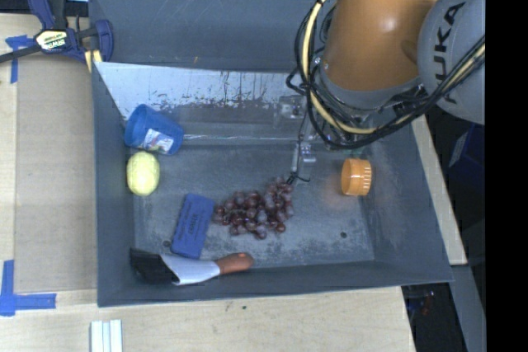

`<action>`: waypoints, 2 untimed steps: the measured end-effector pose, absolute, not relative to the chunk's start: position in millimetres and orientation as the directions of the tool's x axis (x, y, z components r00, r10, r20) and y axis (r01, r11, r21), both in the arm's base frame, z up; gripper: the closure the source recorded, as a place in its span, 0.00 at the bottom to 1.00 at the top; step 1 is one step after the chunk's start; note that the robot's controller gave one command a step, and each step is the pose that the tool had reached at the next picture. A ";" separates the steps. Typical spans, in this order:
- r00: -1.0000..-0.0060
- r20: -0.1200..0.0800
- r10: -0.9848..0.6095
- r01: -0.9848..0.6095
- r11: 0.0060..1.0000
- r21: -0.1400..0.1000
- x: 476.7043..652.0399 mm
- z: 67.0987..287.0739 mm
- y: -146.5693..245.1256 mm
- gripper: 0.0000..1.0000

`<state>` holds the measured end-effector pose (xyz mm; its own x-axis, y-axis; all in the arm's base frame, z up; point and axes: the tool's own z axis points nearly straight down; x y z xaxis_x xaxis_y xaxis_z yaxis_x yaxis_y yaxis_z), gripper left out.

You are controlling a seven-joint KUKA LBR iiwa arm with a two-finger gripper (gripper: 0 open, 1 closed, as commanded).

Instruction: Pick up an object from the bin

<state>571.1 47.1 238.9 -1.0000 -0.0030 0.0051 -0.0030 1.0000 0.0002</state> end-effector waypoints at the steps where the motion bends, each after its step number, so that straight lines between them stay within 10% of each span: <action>1: -1.000 -0.004 -0.001 -0.001 1.000 0.001 572.5 243.7 46.8 0.00; 2: -1.000 -0.008 0.012 0.012 1.000 0.002 553.0 96.9 61.6 0.00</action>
Offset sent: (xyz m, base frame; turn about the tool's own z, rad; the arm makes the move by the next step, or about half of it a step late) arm -0.0234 0.0172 -0.1689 0.0187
